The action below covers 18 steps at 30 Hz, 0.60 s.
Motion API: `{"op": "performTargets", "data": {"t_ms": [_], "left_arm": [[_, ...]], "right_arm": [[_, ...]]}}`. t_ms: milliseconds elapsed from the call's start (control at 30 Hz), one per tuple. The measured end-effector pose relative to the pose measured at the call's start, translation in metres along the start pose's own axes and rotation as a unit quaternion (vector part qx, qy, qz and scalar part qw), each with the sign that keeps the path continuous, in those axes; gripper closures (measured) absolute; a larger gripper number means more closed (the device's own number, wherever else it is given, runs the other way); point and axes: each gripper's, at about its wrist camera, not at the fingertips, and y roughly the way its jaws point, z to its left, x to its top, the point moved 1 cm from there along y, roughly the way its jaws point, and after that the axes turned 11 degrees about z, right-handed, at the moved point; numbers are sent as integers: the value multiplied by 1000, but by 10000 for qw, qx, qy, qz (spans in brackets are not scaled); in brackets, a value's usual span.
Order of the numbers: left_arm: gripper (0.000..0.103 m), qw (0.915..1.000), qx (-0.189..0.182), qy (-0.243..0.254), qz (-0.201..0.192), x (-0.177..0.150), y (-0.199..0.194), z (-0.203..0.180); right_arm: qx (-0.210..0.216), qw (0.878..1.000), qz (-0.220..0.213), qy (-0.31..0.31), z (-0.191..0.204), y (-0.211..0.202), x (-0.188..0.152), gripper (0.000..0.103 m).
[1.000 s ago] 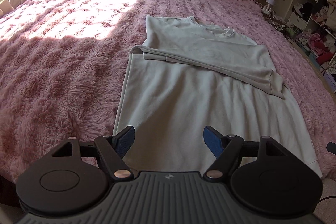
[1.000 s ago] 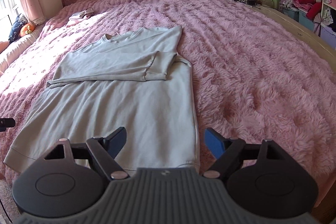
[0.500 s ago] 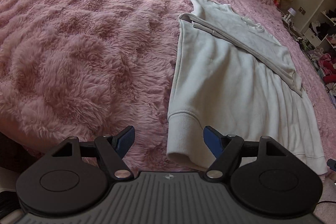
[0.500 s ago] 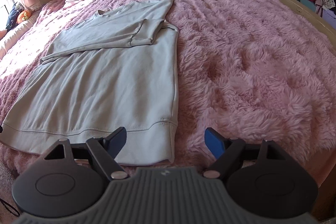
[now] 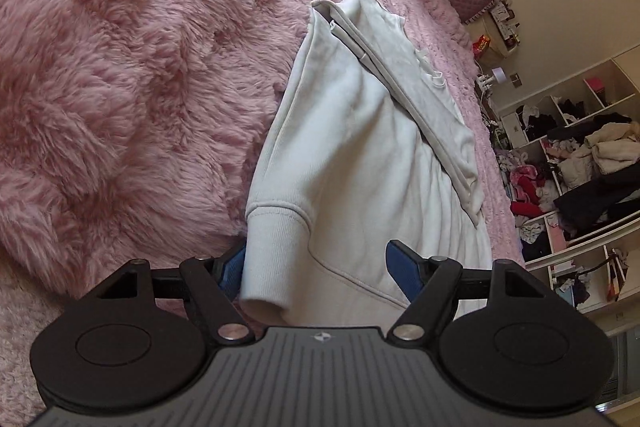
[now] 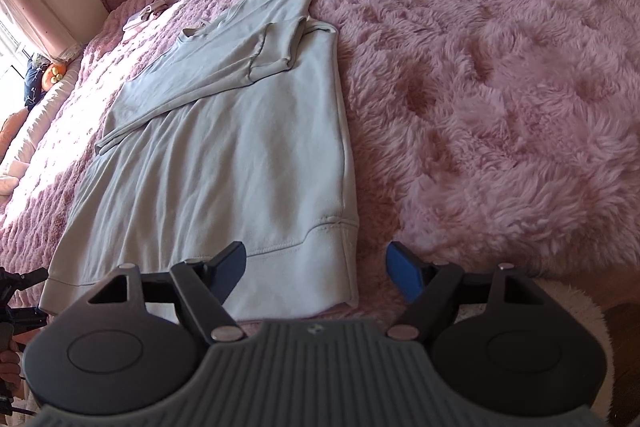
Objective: Fold small clothes
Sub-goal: 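Move both grippers to the sweatshirt hem and close on it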
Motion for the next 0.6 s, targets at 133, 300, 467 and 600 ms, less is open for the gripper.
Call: {"op": "performTargets", "data": {"t_ms": [133, 300, 467, 600], "left_arm": [[18, 9998, 56, -95, 165, 2, 10, 3], [40, 9998, -109, -114, 122, 2, 15, 1], [73, 9997, -130, 111, 183, 3, 19, -5], [72, 9993, -233, -10, 297, 6, 24, 1]], "right_arm": [[208, 9997, 46, 117, -3, 8, 2, 30], [253, 9994, 229, 100, 0, 20, 6, 31], [163, 9990, 242, -337, 11, 21, 5, 55], [309, 9986, 420, -61, 1, 26, 8, 92]]}}
